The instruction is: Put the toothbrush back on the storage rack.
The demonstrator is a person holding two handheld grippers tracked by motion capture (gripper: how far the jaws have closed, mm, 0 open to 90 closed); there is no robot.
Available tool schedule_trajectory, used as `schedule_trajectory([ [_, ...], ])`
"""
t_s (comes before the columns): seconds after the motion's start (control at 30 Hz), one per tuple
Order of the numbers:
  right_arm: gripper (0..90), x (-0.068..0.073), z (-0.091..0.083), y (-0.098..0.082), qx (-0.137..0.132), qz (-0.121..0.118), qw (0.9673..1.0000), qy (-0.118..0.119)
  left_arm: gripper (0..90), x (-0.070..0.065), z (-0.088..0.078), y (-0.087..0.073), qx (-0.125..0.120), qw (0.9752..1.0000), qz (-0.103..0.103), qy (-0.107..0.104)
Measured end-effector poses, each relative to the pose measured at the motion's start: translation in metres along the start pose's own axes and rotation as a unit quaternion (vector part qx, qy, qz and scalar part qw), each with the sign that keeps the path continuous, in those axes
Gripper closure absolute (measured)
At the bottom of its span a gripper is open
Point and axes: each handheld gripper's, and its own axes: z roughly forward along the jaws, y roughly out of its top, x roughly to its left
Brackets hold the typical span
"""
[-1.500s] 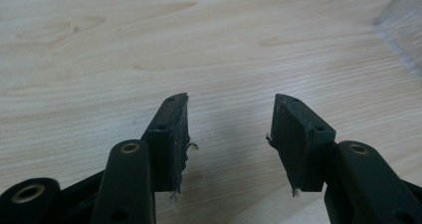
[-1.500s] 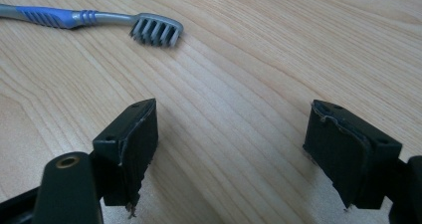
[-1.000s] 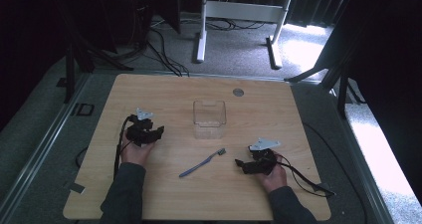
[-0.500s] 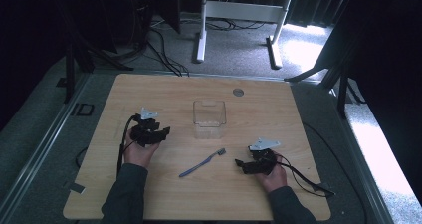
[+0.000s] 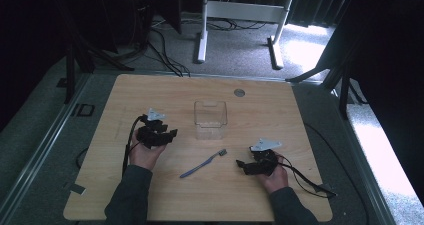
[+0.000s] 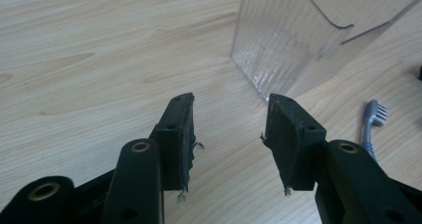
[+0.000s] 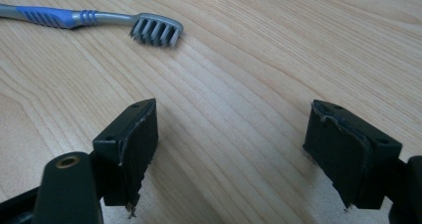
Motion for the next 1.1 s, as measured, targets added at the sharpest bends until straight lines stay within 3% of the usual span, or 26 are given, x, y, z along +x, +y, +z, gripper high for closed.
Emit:
schedule_trajectory([
  [1.1, 20.6, 0.000, 0.000, 0.000, 0.000, -0.001, 1.0000, 0.000, 52.2, -0.029, -0.002, 0.006, 0.017, 0.9983, 0.030, -0.046],
])
